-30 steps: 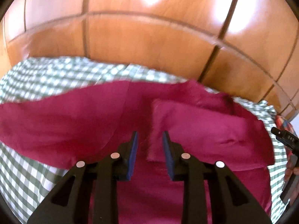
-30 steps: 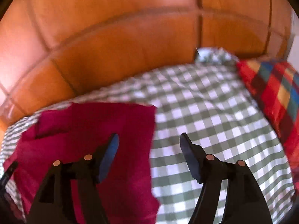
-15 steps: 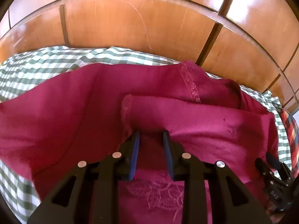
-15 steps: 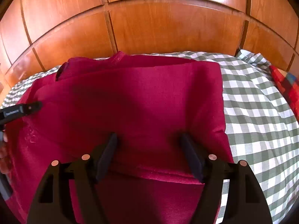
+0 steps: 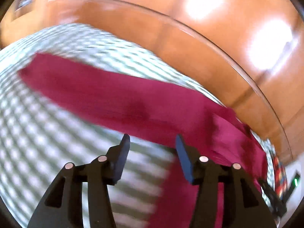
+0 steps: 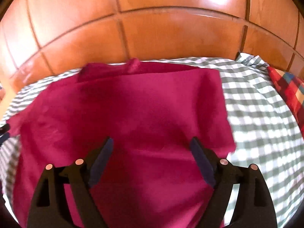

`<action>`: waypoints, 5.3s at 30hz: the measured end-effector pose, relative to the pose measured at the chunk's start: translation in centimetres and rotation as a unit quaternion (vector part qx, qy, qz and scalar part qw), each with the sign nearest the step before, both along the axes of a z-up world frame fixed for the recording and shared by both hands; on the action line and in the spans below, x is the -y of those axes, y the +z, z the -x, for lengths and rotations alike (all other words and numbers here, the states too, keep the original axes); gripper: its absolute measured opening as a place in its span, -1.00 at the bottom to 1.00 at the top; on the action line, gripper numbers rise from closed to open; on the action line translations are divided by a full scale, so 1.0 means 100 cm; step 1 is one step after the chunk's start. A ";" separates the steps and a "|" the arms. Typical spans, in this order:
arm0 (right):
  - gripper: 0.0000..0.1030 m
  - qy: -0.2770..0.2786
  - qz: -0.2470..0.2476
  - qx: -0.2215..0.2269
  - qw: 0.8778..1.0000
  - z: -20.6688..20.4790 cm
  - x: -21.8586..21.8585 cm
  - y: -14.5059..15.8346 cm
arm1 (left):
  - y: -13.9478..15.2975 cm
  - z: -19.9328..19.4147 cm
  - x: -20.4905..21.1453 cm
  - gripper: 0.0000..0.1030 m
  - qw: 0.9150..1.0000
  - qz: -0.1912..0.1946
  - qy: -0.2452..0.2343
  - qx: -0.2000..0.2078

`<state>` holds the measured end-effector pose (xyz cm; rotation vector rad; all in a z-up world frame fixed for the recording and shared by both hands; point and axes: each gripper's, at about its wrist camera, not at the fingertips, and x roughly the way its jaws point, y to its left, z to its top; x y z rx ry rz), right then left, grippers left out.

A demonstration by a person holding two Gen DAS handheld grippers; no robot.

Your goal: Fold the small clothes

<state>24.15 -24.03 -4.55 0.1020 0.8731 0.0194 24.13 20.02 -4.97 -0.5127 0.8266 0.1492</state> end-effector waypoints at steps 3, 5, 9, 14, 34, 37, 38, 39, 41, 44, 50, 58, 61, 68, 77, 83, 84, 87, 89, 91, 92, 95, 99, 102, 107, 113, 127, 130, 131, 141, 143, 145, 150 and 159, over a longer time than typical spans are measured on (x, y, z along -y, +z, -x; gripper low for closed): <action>0.60 0.016 -0.008 -0.013 1.000 0.015 -0.012 -0.009 | -0.009 0.017 -0.065 -0.03 0.998 0.006 0.070 -0.009; 0.60 0.025 -0.001 -0.021 0.999 0.023 -0.020 -0.018 | -0.016 0.026 -0.106 -0.05 0.993 0.011 0.115 -0.020; 0.67 0.035 0.042 -0.018 0.998 0.031 -0.033 -0.032 | -0.026 0.032 -0.168 -0.05 0.983 0.053 0.178 -0.018; 0.79 0.039 0.057 -0.025 0.997 0.029 -0.038 -0.039 | -0.035 0.025 -0.217 -0.05 0.972 0.089 0.213 -0.027; 0.83 0.039 0.060 -0.024 0.997 0.027 -0.040 -0.041 | 0.032 -0.024 -0.172 -0.90 0.990 0.033 0.134 0.029; 0.83 0.038 0.059 -0.023 0.997 0.027 -0.040 -0.041 | 0.063 -0.024 -0.113 -0.90 0.995 0.021 0.061 0.075; 0.83 0.038 0.058 -0.022 0.997 0.027 -0.040 -0.041 | 0.070 -0.022 -0.094 -0.90 0.995 0.023 0.037 0.086; 0.83 0.038 0.057 -0.022 0.997 0.027 -0.040 -0.041 | 0.076 -0.022 -0.066 -0.90 0.995 0.020 0.004 0.096; 0.83 0.038 0.055 -0.021 0.998 0.027 -0.040 -0.041 | 0.082 -0.020 -0.023 -0.90 0.994 0.006 -0.040 0.106; 0.83 0.038 0.050 -0.019 0.998 0.028 -0.039 -0.040 | 0.078 -0.021 0.043 -0.90 0.988 0.004 -0.112 0.103; 0.83 0.039 0.040 -0.018 0.998 0.028 -0.036 -0.040 | 0.036 -0.028 0.144 -0.87 0.978 -0.019 -0.200 0.051; 0.83 0.051 0.032 -0.035 0.998 0.023 -0.036 -0.036 | 0.012 0.002 0.162 -0.18 0.973 -0.036 -0.227 0.028; 0.65 0.063 -0.020 -0.033 0.997 0.018 -0.036 -0.020 | 0.011 0.022 0.151 -0.18 0.973 -0.035 -0.224 0.042; 0.45 0.113 -0.181 -0.053 0.975 -0.024 -0.078 -0.008 | -0.015 0.045 0.129 -0.21 0.976 -0.078 -0.201 0.029; -0.92 0.098 -0.136 -0.069 0.983 -0.072 -0.127 -0.012 | -0.050 0.040 0.105 -0.21 0.985 -0.019 -0.172 0.006; -0.91 0.108 -0.081 0.041 0.990 -0.056 -0.098 0.062 | -0.052 0.042 0.108 -0.19 0.985 -0.025 -0.173 0.010; -0.91 0.105 -0.076 0.049 0.990 -0.057 -0.090 0.070 | -0.053 0.044 0.107 -0.19 0.985 -0.023 -0.173 0.011; -0.91 0.082 -0.061 0.065 0.993 -0.057 -0.055 0.085 | -0.052 0.045 0.107 -0.19 0.985 -0.025 -0.172 0.011; -0.91 0.054 -0.058 0.060 0.995 -0.061 -0.027 0.082 | -0.052 0.045 0.108 -0.19 0.985 -0.027 -0.172 0.010; -0.91 0.026 -0.069 0.047 0.996 -0.063 -0.006 0.072 | -0.052 0.045 0.109 -0.19 0.985 -0.030 -0.172 0.010; -0.91 0.007 -0.074 0.038 0.997 -0.064 0.008 0.063 | -0.052 0.046 0.110 -0.19 0.985 -0.031 -0.172 0.009; -0.91 -0.041 -0.083 0.011 0.996 -0.065 0.046 0.037 | -0.051 0.043 0.113 -0.19 0.984 -0.037 -0.172 0.007; -0.91 -0.078 -0.104 -0.029 0.991 -0.065 0.073 0.001 | -0.050 0.037 0.123 -0.19 0.984 -0.043 -0.172 0.001; -0.91 -0.092 -0.105 -0.044 0.989 -0.063 0.080 -0.016 | -0.044 0.033 0.123 -0.20 0.984 -0.054 -0.166 -0.015; -0.91 -0.093 -0.110 -0.050 0.988 -0.065 0.085 -0.025 | -0.022 0.033 0.119 -0.31 0.985 -0.078 -0.155 -0.015; -0.91 -0.092 -0.102 -0.034 0.990 -0.056 0.089 -0.007 | 0.028 0.016 0.124 -0.19 0.982 -0.081 -0.161 0.057; 0.18 0.006 -0.047 -0.050 0.998 -0.042 0.036 -0.022 | -0.018 -0.050 0.156 -0.21 0.974 -0.112 -0.195 -0.009; 0.17 0.024 -0.014 -0.034 0.999 -0.034 0.033 -0.036 | -0.031 -0.038 0.158 -0.21 0.970 -0.125 -0.209 0.000; 0.17 0.027 -0.006 -0.036 0.999 -0.034 0.031 -0.036 | -0.030 -0.036 0.162 -0.21 0.967 -0.139 -0.212 0.000; 0.22 0.027 -0.037 -0.001 0.999 -0.040 0.035 0.014 | 0.023 -0.034 0.152 -0.11 0.974 -0.109 -0.192 0.051; 0.22 0.015 -0.051 0.002 0.999 -0.050 0.035 0.019 | 0.030 -0.041 0.150 -0.11 0.974 -0.110 -0.188 0.057; 0.22 0.002 -0.053 -0.001 0.999 -0.063 0.034 0.016 | 0.033 -0.055 0.147 -0.11 0.975 -0.107 -0.184 0.057; 0.22 -0.038 -0.039 -0.021 0.998 -0.086 0.036 -0.001 | 0.025 -0.098 0.153 -0.11 0.977 -0.110 -0.178 0.037; 0.23 -0.035 0.019 0.018 0.999 -0.085 0.035 -0.041 | -0.034 -0.129 0.163 -0.09 0.973 -0.158 -0.168 -0.001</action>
